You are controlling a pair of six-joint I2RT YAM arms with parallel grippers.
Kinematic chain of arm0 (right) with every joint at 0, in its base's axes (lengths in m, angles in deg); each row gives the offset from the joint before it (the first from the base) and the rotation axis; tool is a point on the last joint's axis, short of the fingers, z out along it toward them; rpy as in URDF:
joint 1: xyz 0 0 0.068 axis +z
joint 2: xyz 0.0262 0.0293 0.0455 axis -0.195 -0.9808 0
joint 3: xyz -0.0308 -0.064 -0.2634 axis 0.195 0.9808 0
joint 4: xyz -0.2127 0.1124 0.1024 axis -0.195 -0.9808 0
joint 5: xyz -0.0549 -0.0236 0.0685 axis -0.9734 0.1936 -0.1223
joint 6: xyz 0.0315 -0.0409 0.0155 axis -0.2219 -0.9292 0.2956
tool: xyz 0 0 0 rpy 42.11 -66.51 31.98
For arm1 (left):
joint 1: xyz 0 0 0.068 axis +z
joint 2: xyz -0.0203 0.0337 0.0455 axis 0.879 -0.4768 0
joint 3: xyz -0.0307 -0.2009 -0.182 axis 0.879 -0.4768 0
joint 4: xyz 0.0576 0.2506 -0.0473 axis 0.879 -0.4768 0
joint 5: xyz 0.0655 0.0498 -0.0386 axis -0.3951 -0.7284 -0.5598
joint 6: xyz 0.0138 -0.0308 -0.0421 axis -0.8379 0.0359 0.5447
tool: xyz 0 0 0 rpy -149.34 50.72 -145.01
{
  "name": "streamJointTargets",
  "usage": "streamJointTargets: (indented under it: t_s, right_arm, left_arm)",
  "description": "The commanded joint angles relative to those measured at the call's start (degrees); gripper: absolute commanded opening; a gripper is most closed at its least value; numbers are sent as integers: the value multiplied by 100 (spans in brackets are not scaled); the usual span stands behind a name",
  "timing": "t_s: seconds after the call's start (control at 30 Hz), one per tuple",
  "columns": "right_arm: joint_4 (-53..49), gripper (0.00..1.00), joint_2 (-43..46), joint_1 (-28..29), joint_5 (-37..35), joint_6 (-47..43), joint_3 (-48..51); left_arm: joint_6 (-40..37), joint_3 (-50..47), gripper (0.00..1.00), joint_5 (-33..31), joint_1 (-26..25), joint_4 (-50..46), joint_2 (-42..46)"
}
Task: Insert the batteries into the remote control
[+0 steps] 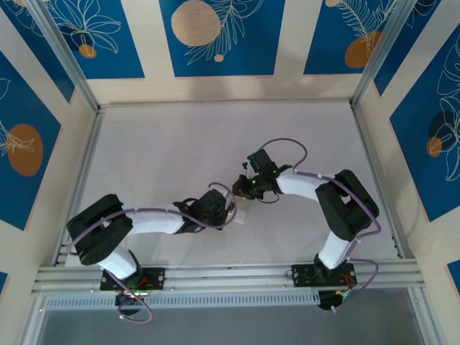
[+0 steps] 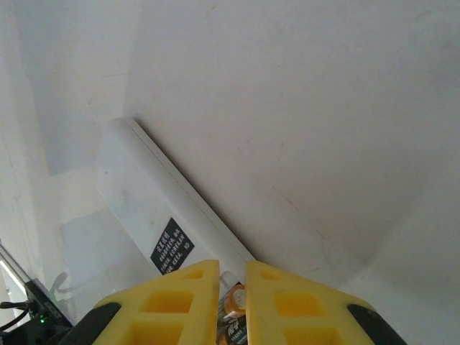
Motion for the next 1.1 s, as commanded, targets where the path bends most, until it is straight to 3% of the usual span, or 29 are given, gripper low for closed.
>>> streamJointTargets:
  t_s: [0.0, 0.33, 1.07]
  right_arm:
    - [-184, 18, -92, 43, 57, -123, -179]
    - [-55, 11, -212, 232, 127, 7, -93]
    - [2, 15, 253, 400, 63, 311, 375]
  left_arm:
    - [100, -61, 0, 89, -31, 205, -118]
    - [82, 7, 0, 20, -23, 188, -237]
    - [-217, 72, 0, -207, 76, -254, -94]
